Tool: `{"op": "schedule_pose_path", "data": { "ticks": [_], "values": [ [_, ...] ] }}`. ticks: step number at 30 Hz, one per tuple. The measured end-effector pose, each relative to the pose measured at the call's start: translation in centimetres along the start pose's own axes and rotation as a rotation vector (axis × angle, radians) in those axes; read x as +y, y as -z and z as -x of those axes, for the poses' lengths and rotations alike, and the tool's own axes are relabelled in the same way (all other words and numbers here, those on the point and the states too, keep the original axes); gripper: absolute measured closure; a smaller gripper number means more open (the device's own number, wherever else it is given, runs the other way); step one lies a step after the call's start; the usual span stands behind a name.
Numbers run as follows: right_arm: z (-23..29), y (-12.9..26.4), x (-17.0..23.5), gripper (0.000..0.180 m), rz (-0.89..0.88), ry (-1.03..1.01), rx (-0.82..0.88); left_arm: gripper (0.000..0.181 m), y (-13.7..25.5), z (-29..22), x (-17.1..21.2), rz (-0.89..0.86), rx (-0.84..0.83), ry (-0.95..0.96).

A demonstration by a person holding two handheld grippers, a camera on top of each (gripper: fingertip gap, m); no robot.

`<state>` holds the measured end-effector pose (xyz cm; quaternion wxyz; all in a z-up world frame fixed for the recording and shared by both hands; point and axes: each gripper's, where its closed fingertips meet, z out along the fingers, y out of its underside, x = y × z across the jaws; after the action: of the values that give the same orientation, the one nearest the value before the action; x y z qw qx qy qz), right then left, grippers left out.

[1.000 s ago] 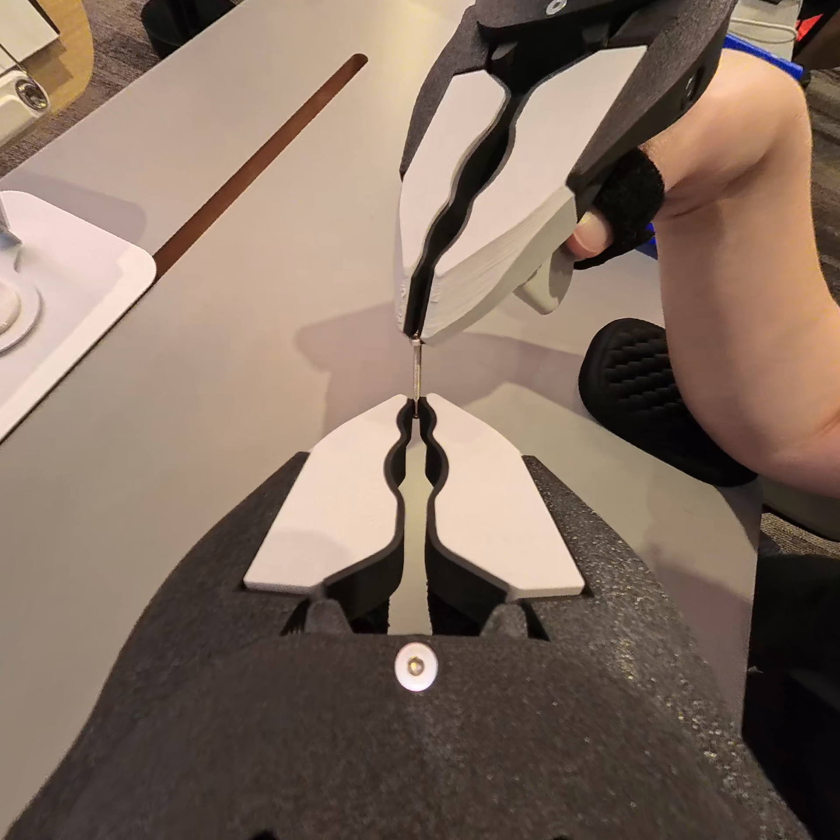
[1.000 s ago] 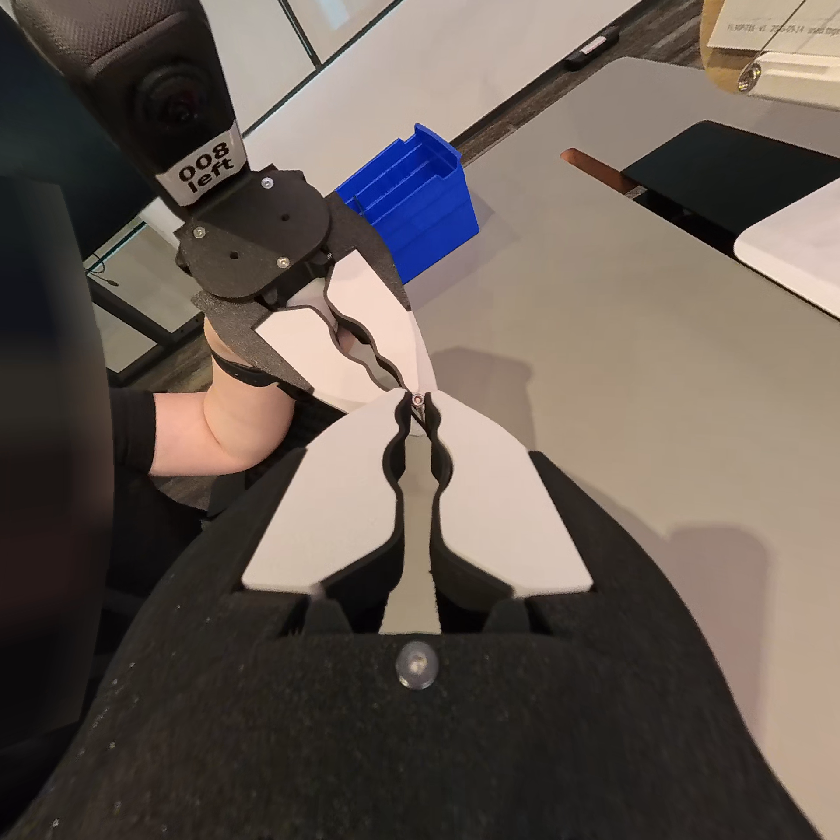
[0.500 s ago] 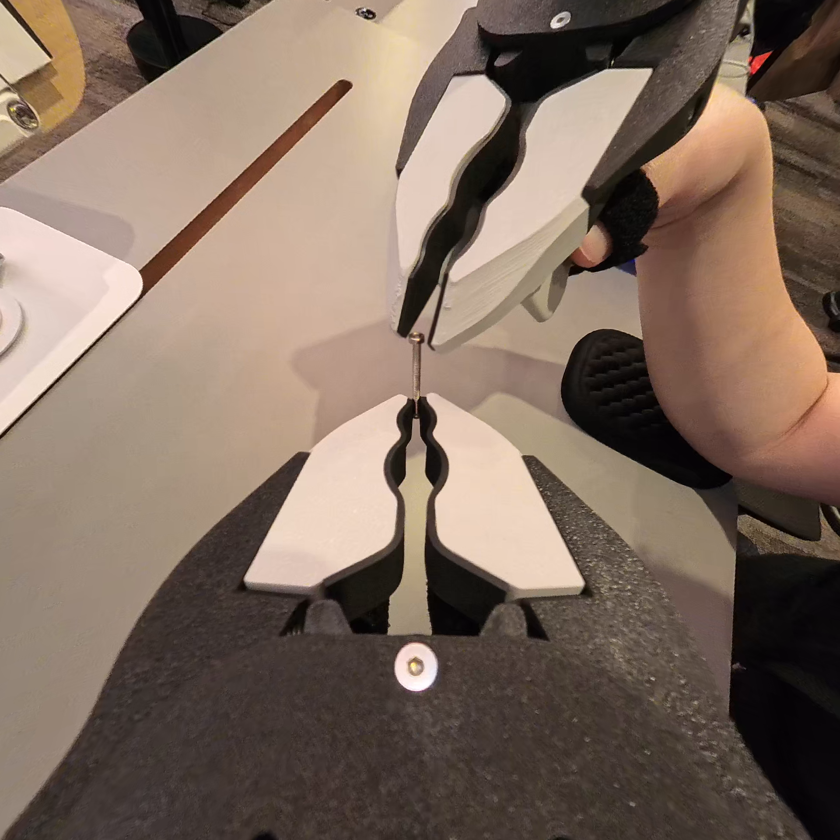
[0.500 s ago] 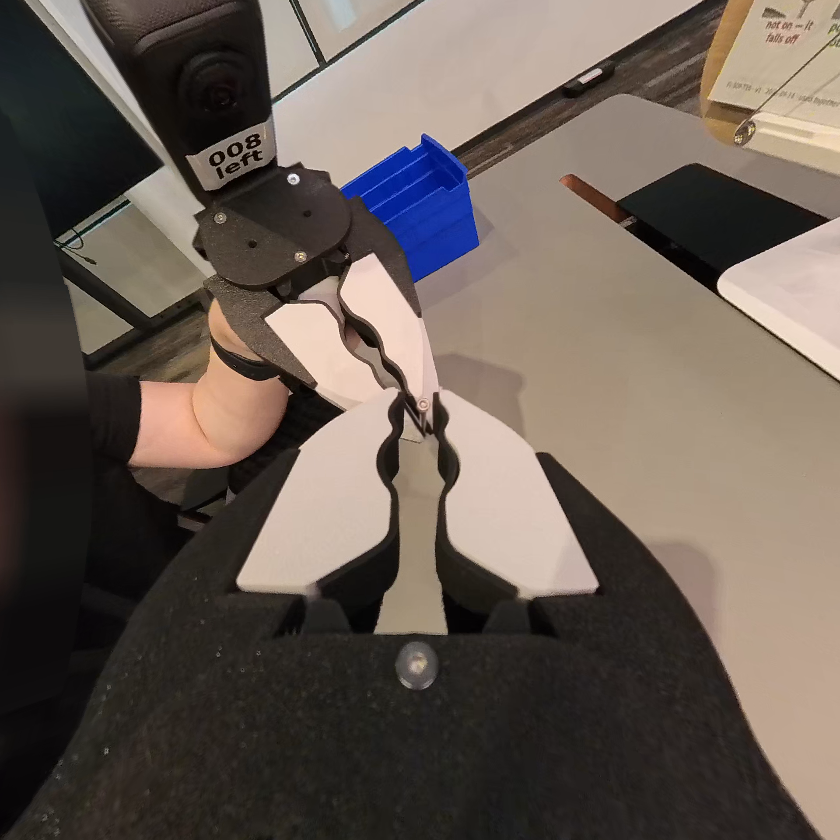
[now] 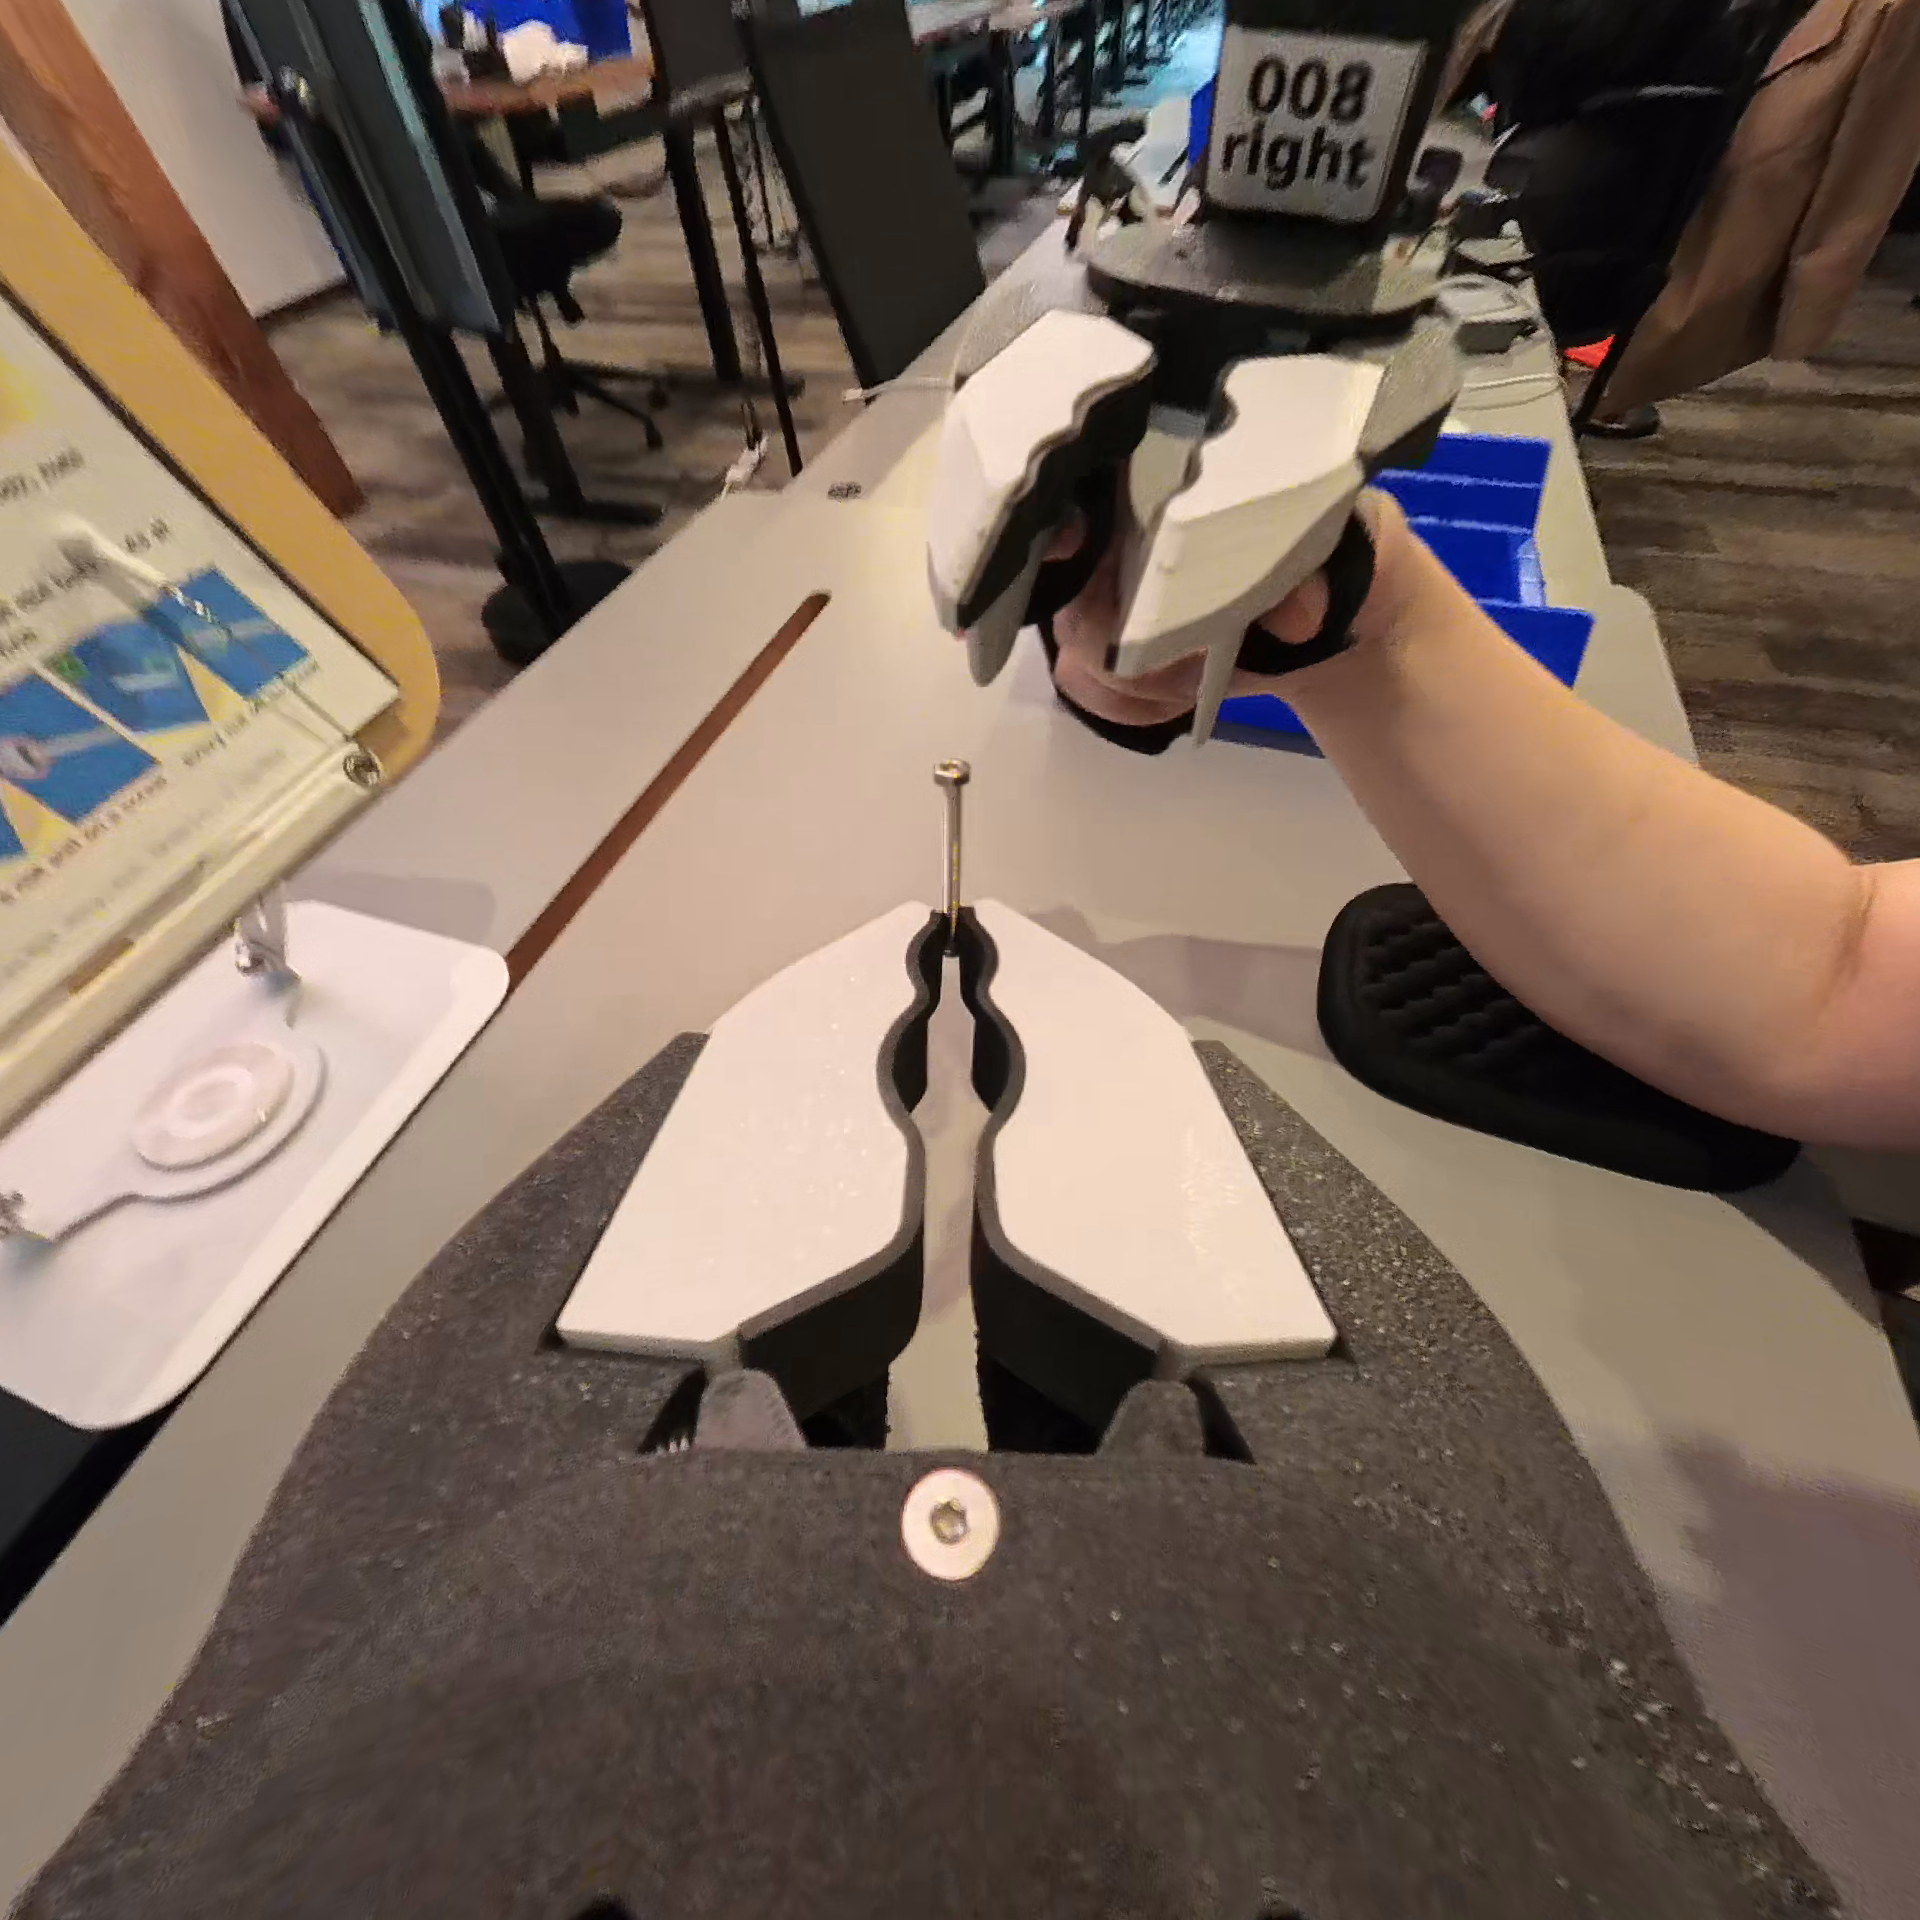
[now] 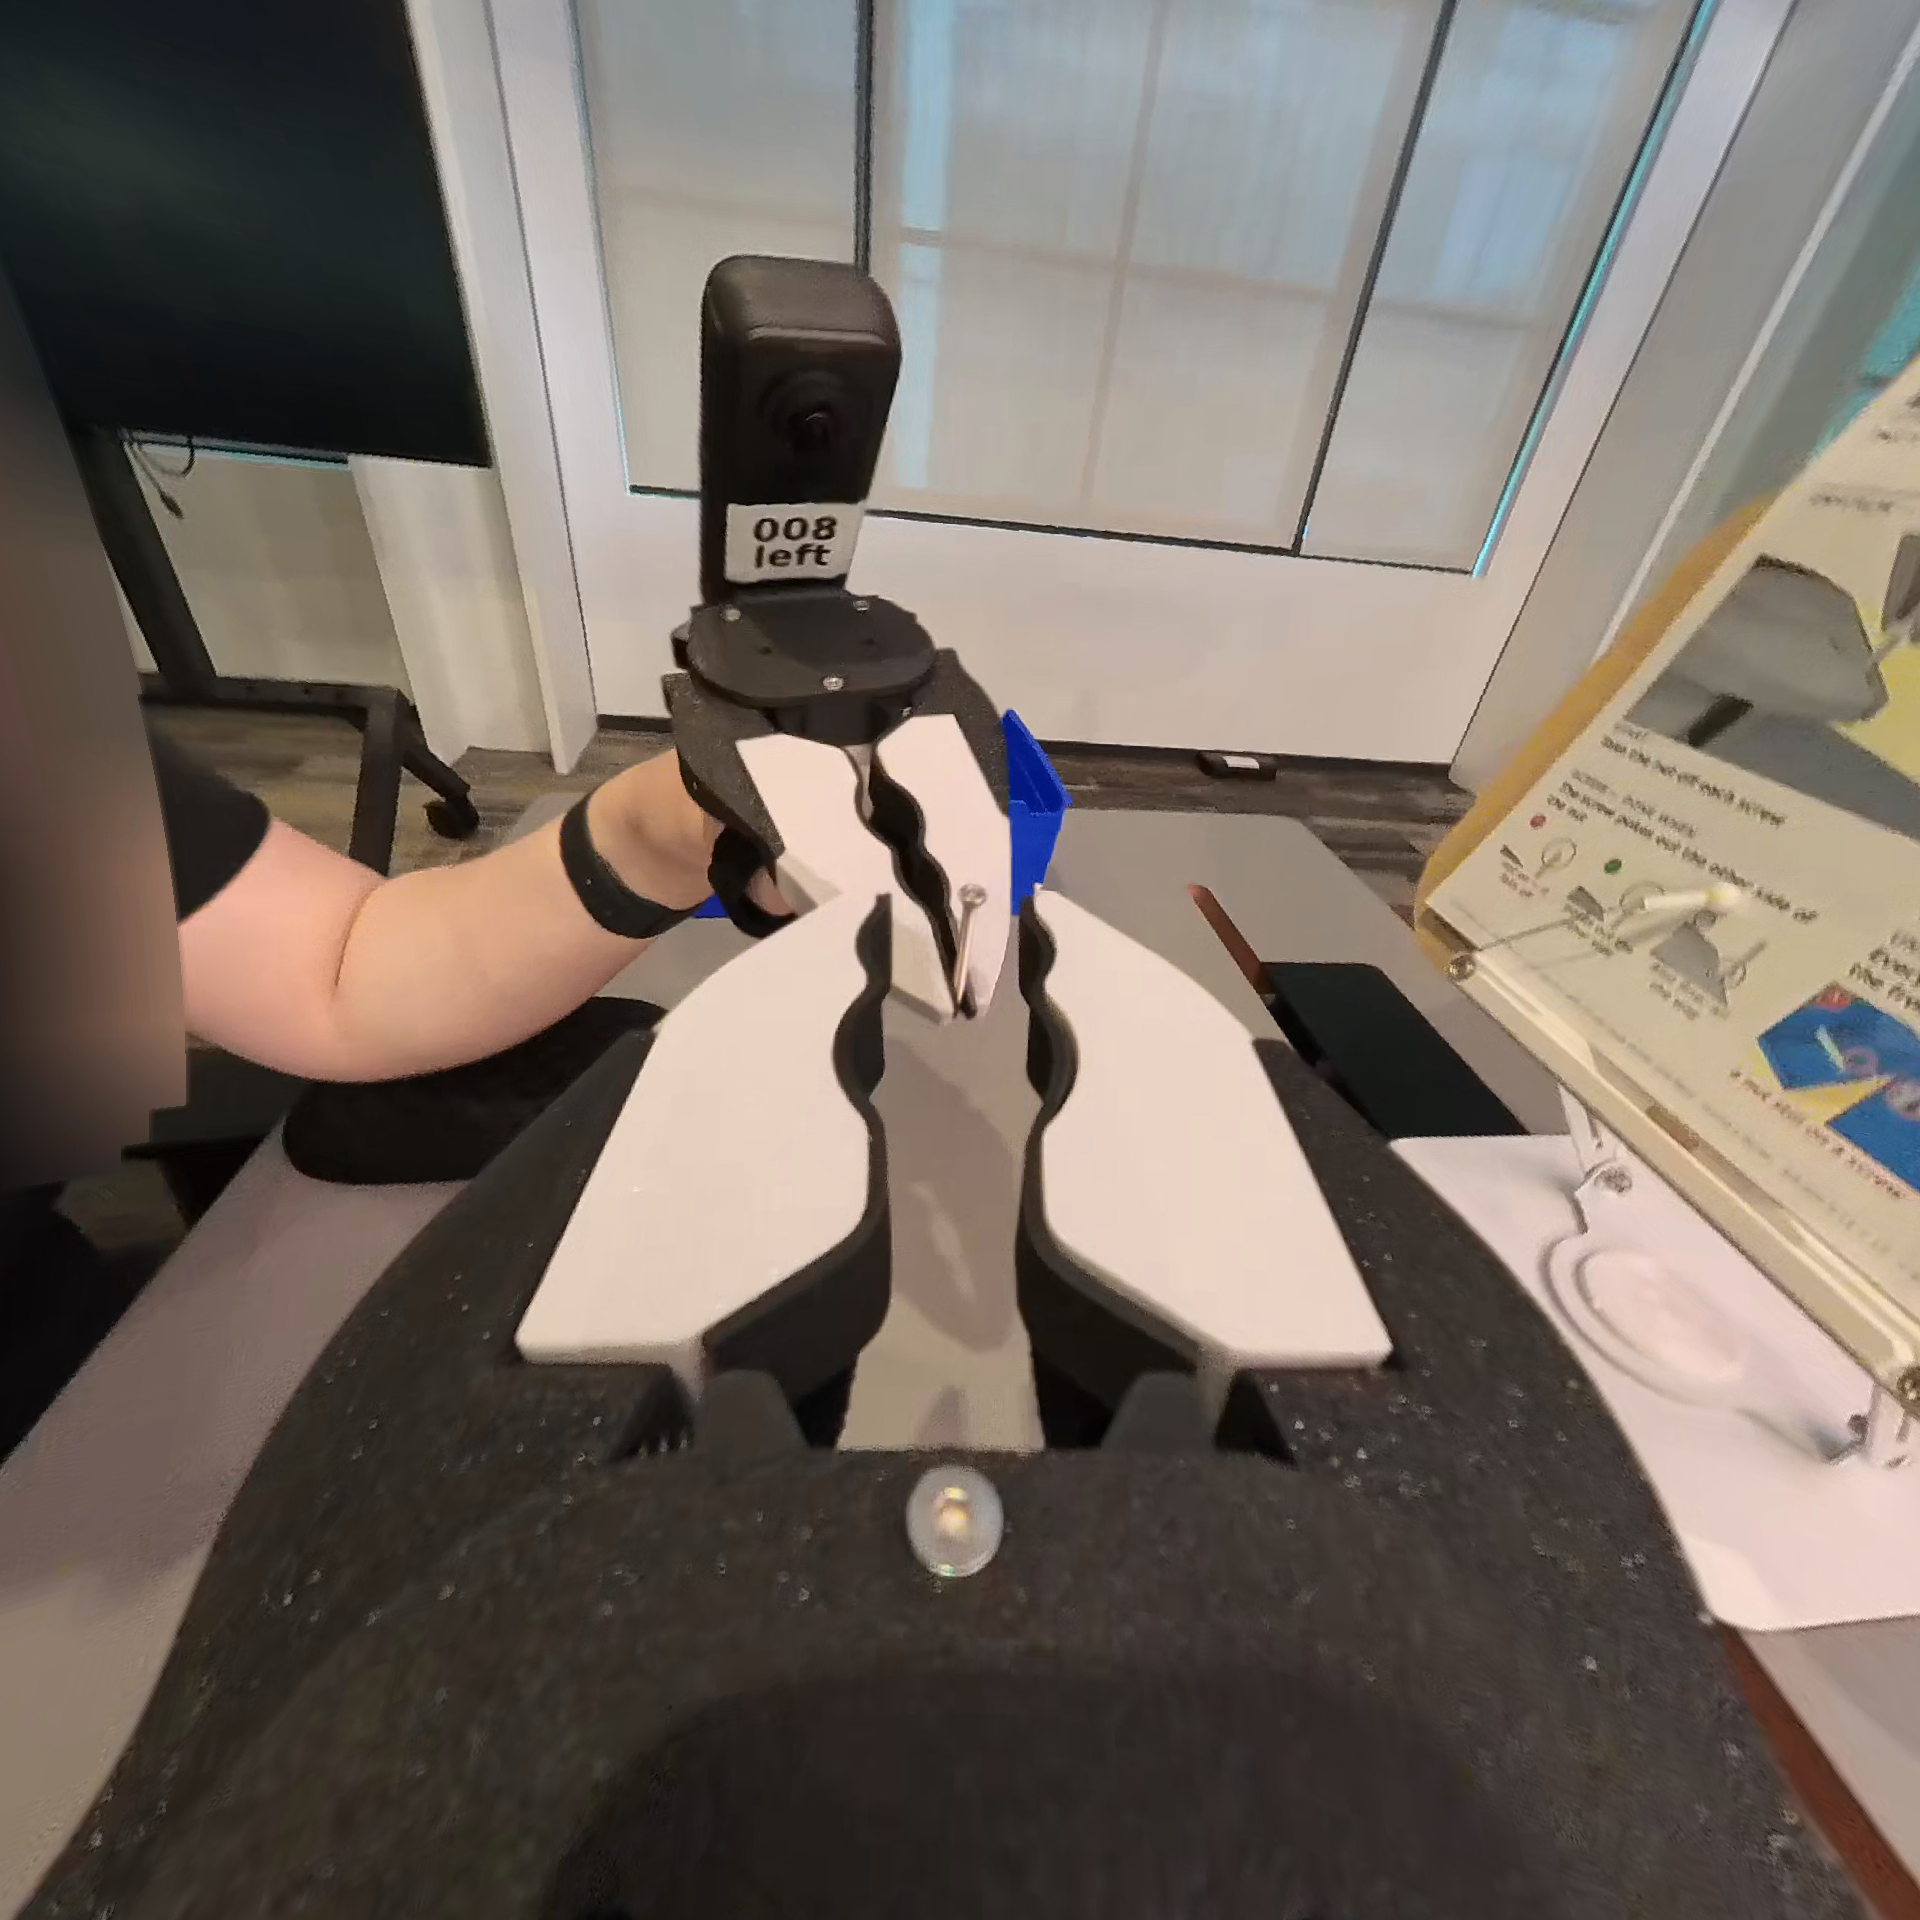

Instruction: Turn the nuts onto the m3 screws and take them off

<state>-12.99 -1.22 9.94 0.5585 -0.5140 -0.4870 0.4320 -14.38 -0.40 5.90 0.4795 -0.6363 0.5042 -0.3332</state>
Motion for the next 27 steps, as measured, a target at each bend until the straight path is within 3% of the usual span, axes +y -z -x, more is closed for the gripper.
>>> {"op": "schedule_pose_path", "data": {
  "ticks": [12,27],
  "values": [
    [1.7,-0.8,-1.0,0.154,-0.006,0.132,-0.018,0.179,0.5,-1.7,-1.5,-0.073,0.068,-0.036],
    [2.3,-1.6,-0.9,0.154,0.003,0.148,-0.037,0.178,0.7,-1.9,-1.7,-0.075,0.072,-0.028]
  ]
}}
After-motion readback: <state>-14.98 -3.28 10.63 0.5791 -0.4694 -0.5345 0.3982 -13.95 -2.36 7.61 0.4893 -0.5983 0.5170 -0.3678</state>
